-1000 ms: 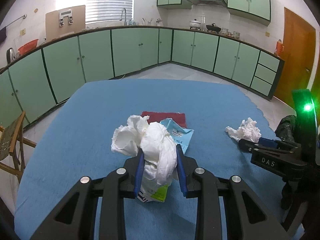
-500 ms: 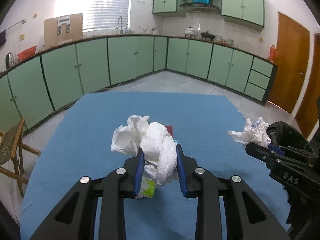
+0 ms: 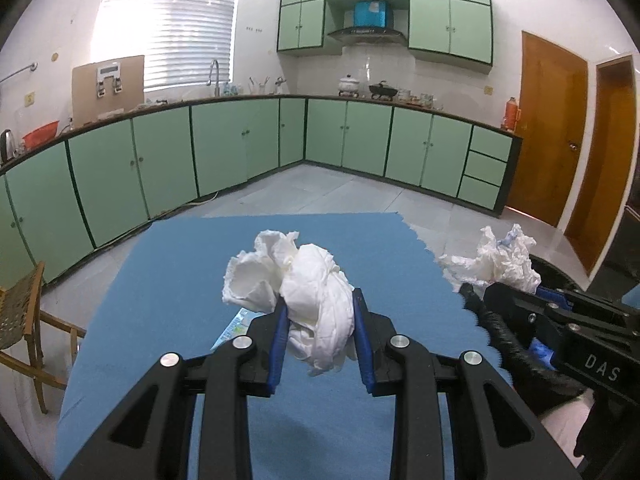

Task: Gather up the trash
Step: 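Carry both tissues over the bin and open both tools to drop them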

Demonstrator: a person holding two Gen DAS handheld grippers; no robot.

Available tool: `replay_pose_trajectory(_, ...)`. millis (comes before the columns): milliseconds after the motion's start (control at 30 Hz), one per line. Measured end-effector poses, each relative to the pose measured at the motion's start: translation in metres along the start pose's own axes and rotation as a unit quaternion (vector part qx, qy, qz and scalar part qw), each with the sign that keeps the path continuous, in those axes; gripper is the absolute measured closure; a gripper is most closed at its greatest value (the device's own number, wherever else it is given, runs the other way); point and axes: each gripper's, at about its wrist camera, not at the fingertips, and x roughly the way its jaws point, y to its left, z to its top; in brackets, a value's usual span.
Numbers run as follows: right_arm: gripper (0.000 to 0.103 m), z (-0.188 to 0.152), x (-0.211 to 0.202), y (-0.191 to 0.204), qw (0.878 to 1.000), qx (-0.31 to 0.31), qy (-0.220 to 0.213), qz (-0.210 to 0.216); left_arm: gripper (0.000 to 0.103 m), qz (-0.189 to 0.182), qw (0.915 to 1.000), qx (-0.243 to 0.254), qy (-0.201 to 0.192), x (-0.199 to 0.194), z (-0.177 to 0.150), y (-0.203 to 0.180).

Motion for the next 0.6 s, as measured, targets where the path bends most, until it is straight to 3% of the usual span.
replay_pose_trajectory(600,0.081,-0.015,-0.084,-0.007,0.999,0.000,-0.048,-0.016,0.073,-0.045,0.9981,0.025,-0.033,-0.046,0.010,-0.040)
